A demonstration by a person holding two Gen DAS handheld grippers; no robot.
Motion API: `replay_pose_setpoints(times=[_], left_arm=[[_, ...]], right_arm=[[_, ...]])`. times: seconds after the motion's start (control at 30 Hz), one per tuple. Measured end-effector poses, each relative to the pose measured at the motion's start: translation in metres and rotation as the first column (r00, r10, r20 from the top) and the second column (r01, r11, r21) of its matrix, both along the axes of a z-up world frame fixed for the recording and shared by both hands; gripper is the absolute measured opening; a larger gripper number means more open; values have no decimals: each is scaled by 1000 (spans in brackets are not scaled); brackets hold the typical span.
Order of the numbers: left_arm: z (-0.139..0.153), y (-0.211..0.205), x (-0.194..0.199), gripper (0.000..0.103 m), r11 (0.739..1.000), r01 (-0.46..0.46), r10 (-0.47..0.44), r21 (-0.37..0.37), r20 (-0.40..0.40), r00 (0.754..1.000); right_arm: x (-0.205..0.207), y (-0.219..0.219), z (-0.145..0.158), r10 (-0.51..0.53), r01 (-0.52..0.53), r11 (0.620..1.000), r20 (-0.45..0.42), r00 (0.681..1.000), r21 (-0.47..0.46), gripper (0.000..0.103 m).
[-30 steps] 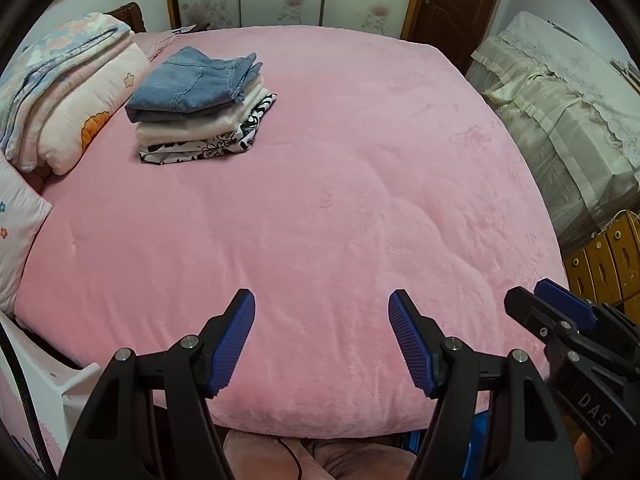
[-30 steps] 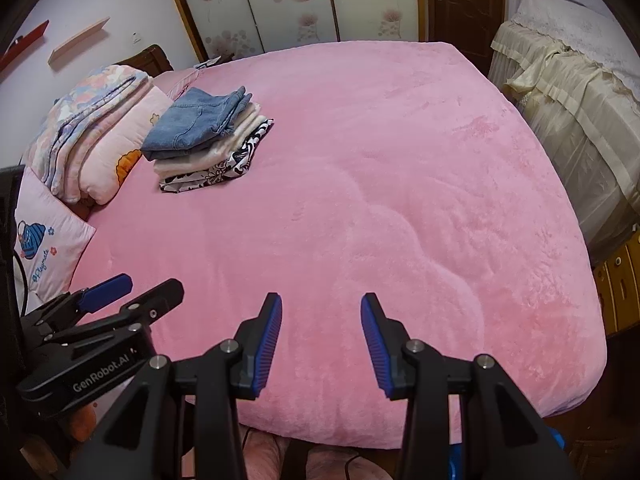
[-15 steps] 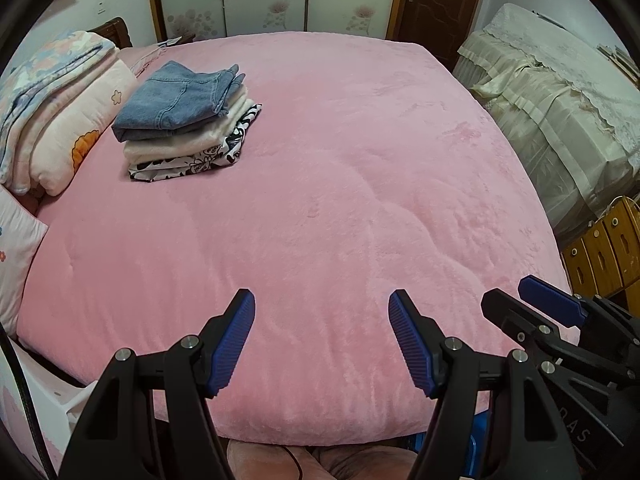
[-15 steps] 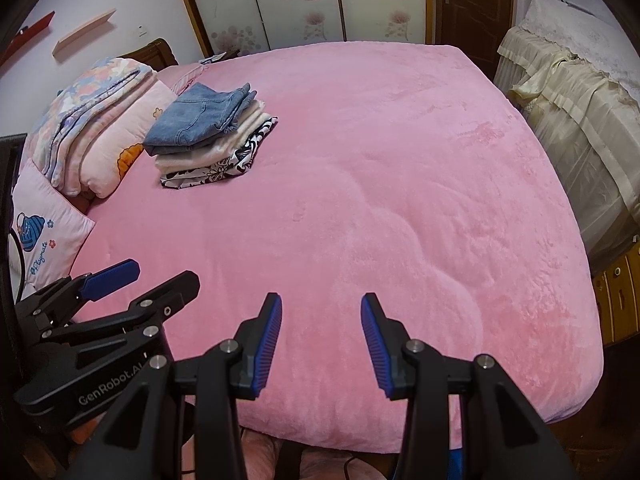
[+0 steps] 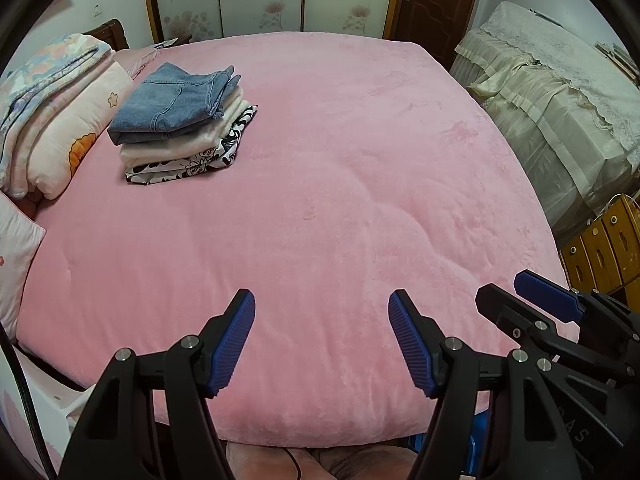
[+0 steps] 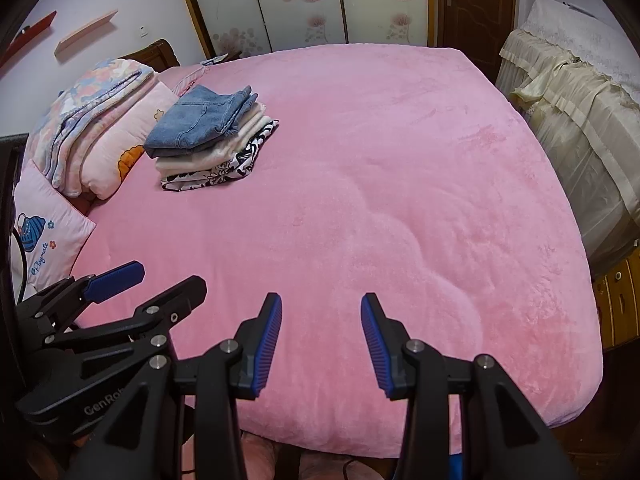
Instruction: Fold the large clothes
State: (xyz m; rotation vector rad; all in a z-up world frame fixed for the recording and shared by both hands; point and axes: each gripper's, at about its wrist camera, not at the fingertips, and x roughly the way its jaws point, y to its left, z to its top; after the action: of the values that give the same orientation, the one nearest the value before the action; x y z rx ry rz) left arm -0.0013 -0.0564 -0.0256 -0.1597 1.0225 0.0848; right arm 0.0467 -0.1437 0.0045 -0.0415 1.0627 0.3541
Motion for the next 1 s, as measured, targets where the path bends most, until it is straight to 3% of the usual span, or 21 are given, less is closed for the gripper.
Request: replay_pose_setpoints(times=[1.0], left_arm=[[-5,-1,0,68,1000,-25,25,-2,-26,999]], right_arm=[[8,-2,-15,29,-28,999,-53,998,22,42]])
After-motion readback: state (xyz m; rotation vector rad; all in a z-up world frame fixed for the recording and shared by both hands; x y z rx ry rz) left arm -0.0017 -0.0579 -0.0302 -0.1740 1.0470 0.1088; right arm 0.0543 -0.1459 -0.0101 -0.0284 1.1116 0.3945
